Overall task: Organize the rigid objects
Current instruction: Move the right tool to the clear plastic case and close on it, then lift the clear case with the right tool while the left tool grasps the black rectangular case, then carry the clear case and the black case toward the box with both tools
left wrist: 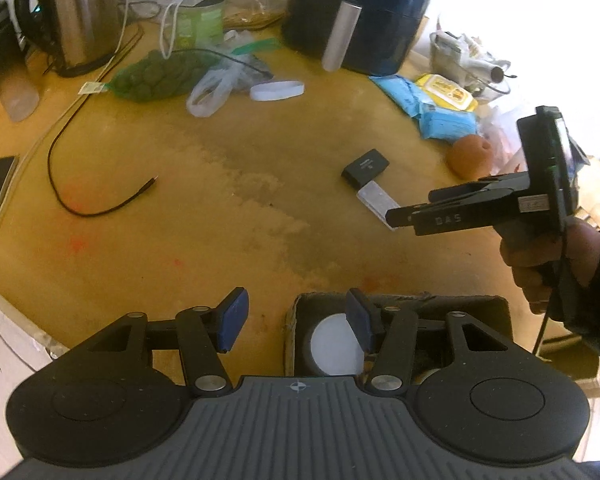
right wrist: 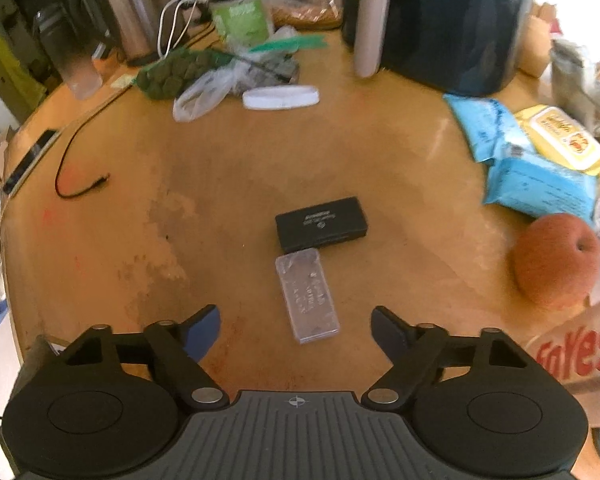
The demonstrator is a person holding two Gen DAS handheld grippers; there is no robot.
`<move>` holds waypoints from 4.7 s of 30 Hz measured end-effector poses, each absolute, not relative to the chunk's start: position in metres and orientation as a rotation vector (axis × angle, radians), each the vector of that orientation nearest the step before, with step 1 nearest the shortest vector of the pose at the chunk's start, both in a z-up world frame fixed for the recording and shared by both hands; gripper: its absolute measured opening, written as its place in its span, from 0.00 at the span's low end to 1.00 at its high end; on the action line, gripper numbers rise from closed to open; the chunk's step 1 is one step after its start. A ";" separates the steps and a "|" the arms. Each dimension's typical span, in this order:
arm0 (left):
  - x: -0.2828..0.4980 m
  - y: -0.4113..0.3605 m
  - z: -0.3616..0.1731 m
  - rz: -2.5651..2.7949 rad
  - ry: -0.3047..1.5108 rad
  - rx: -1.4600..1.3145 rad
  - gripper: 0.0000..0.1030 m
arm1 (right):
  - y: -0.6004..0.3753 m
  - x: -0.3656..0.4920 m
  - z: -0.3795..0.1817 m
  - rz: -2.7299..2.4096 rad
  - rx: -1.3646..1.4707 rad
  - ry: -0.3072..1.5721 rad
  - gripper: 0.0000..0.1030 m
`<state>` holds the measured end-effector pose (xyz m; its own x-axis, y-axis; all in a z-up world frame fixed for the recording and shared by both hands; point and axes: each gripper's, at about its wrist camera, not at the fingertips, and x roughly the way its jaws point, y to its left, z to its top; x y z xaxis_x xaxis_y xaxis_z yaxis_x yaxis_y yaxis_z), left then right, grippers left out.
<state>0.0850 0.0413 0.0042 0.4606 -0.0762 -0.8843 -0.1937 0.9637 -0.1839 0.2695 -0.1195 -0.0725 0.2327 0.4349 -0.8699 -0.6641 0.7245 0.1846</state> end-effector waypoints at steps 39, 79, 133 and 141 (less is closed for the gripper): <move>0.064 0.043 -0.001 0.137 1.081 -0.353 0.51 | -0.102 0.274 -0.083 0.825 -0.353 1.062 0.34; 0.174 0.012 -0.005 -0.106 1.041 -0.071 0.53 | -0.239 0.208 -0.014 0.510 0.070 1.010 0.34; 0.286 -0.036 -0.072 -0.197 1.136 0.139 0.30 | -0.296 0.157 -0.015 0.346 0.195 1.027 0.34; 0.263 -0.023 -0.046 -0.147 1.110 0.102 0.30 | -0.289 0.160 -0.014 0.376 0.191 1.032 0.34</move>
<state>0.2635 -0.0229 -0.0461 0.4364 -0.0672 -0.8972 0.1686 0.9857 0.0082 0.1597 -0.2886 -0.0139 0.4568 0.3916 -0.7988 -0.2136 0.9199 0.3288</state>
